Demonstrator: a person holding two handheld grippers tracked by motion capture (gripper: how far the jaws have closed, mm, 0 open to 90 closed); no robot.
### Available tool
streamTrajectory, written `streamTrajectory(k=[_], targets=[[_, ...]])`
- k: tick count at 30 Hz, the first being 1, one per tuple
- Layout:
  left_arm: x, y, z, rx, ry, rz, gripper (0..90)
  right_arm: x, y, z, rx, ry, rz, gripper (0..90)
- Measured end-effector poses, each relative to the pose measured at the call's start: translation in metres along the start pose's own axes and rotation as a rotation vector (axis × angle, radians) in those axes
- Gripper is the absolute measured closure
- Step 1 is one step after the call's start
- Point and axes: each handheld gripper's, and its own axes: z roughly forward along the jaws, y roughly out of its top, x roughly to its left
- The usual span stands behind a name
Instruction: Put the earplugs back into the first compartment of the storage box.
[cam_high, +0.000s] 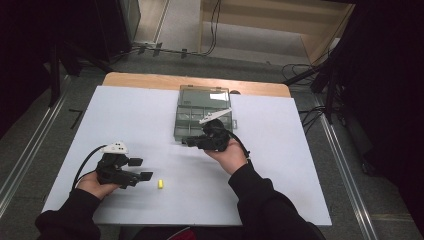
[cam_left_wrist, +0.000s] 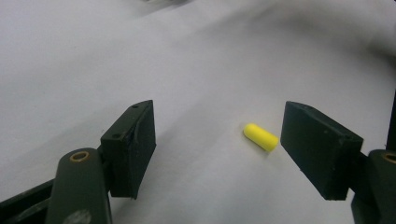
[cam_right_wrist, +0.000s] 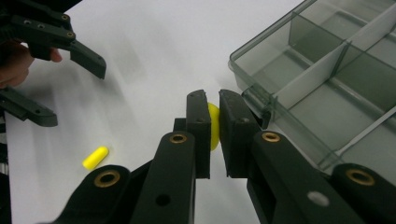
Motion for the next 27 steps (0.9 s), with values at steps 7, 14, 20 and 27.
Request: streamTrajectory(k=[7,14,20,27], targets=[[0.000,0.000,0.000,0.000,-0.002,0.001,26.8,-0.005,0.009,-0.001,-0.007,-0.008,0.001,80.7],[0.000,0.000,0.000,0.000,0.000,0.001,26.8,-0.009,0.019,0.000,-0.002,-0.003,0.005,80.7],[0.000,0.000,0.001,0.002,0.000,0.003,26.8,-0.013,0.029,0.002,-0.009,-0.007,0.007,80.7],[0.000,-0.001,0.001,-0.003,0.002,-0.008,26.7,-0.020,0.037,0.008,-0.012,-0.008,0.023,80.8]])
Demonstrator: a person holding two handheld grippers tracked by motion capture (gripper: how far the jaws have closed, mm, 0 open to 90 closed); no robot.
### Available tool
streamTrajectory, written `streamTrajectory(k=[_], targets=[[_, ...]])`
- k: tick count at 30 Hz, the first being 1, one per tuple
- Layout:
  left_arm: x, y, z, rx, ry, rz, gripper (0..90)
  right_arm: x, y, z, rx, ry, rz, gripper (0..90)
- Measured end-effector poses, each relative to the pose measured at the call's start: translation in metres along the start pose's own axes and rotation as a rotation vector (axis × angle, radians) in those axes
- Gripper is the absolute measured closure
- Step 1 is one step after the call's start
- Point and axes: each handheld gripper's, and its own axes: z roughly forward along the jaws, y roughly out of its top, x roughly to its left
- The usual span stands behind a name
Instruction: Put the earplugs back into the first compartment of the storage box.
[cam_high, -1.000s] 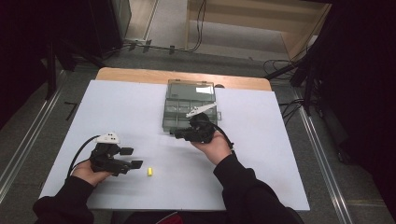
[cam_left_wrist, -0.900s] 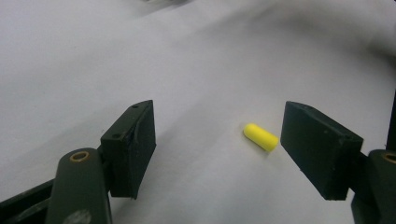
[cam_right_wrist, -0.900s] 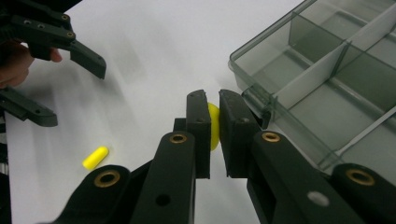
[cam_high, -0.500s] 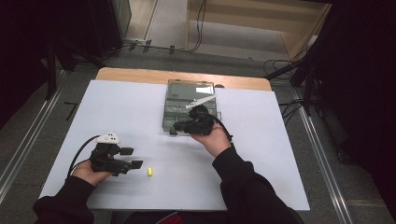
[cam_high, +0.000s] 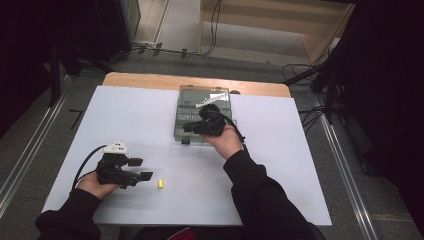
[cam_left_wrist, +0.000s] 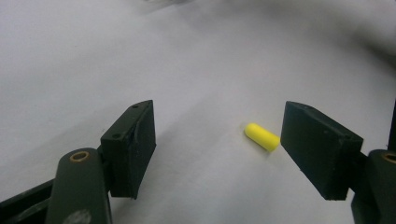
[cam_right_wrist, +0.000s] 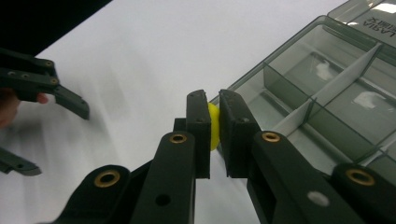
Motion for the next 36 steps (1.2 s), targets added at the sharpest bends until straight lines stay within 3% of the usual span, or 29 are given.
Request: streamTrajectory(k=[24,36], targets=[[0.000,0.000,0.000,0.001,-0.006,0.007,26.8,-0.033,0.036,0.024,0.026,-0.116,0.048,80.1],[0.000,0.000,-0.001,0.003,-0.010,0.011,26.8,-0.045,0.043,0.042,0.030,-0.159,0.060,77.6]])
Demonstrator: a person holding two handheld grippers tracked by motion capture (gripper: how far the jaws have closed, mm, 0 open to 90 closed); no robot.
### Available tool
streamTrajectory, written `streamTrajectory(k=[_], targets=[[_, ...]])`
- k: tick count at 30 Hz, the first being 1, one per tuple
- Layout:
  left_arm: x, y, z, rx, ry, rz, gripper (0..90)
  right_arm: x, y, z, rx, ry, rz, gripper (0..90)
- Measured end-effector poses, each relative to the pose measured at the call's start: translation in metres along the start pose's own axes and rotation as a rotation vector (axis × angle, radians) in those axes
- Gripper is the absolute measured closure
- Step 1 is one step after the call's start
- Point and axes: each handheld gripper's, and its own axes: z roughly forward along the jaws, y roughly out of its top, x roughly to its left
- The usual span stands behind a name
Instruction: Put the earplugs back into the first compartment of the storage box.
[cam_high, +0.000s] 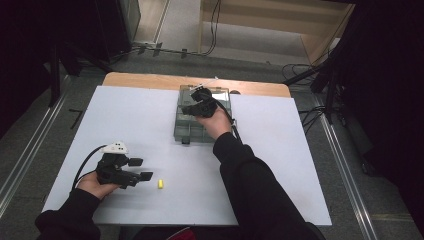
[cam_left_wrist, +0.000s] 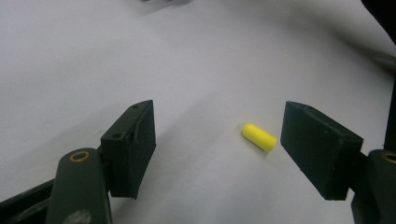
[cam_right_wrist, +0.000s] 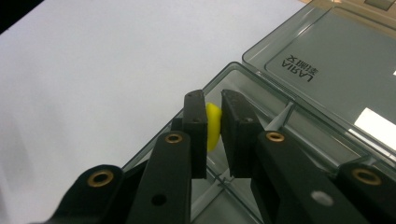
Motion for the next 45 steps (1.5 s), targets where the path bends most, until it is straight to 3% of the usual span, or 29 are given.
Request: streamTrajectory(k=[4,9,16,29,36,45], targets=[[0.000,0.000,0.000,0.000,0.000,-0.004,26.8,-0.001,0.000,0.004,-0.016,-0.019,-0.011,65.2],[0.000,0.000,0.000,-0.001,-0.002,-0.004,26.8,-0.002,0.000,0.004,-0.026,-0.023,-0.021,57.7],[0.000,0.000,0.000,-0.004,-0.002,-0.003,26.8,-0.001,-0.002,-0.002,-0.014,0.017,-0.015,46.5],[0.000,0.000,0.000,-0.006,0.002,-0.007,26.8,0.016,-0.015,-0.022,-0.049,0.079,-0.069,39.1],[0.000,0.000,0.001,-0.009,0.001,-0.009,26.8,0.024,-0.027,-0.028,-0.010,0.116,-0.081,38.7],[-0.001,0.001,0.000,-0.014,0.001,-0.006,26.8,0.037,-0.043,-0.034,-0.017,0.140,-0.107,37.9]])
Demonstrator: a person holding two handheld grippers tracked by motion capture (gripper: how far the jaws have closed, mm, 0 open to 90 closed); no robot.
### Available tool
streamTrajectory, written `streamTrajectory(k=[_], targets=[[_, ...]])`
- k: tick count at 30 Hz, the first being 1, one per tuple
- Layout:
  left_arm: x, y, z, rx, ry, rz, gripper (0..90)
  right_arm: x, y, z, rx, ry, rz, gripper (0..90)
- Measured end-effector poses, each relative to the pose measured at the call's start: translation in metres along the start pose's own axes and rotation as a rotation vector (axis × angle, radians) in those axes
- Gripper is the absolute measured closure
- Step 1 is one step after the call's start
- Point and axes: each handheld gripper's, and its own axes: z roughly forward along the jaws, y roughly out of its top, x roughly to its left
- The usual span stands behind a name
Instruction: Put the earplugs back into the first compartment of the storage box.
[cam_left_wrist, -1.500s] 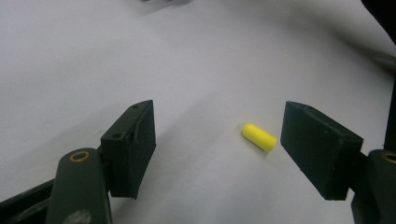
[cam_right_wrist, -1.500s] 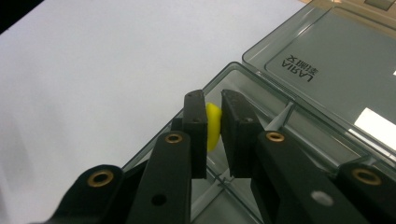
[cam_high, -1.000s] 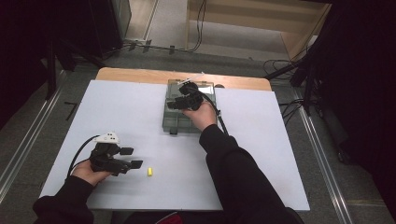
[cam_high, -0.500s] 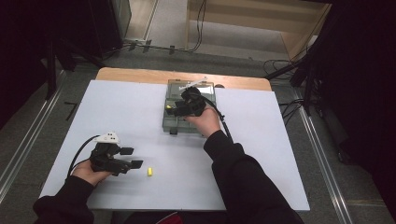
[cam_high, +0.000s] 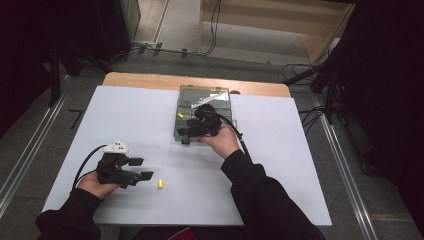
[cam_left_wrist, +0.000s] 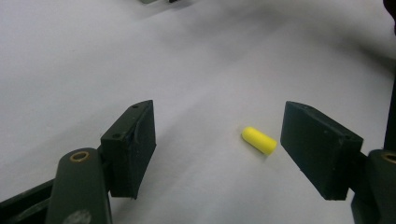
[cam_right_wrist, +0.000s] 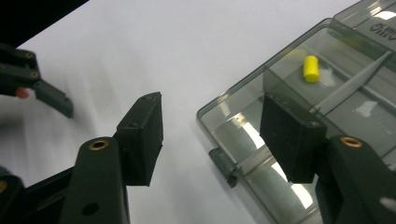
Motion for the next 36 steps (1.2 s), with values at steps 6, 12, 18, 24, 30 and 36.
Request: streamTrajectory(k=[6,12,18,24,30,36], targets=[[0.001,0.000,0.000,-0.004,0.001,-0.008,26.8,0.009,-0.007,-0.009,-0.024,0.022,0.001,37.7],[0.003,0.001,0.000,-0.010,0.001,-0.016,26.8,0.019,-0.015,-0.012,-0.036,0.024,-0.023,37.7],[0.001,0.001,-0.001,-0.008,0.005,-0.006,26.8,0.028,-0.023,-0.013,-0.033,0.042,-0.047,37.7],[0.001,0.001,-0.001,-0.011,0.006,-0.007,26.8,0.041,-0.029,-0.009,-0.019,0.051,-0.071,37.7],[0.001,0.002,-0.001,-0.011,0.009,0.001,26.8,0.047,-0.035,-0.005,-0.005,0.076,-0.090,37.8],[0.001,0.003,-0.002,-0.020,0.014,0.007,26.9,0.056,-0.039,-0.001,0.007,0.076,-0.111,37.7]])
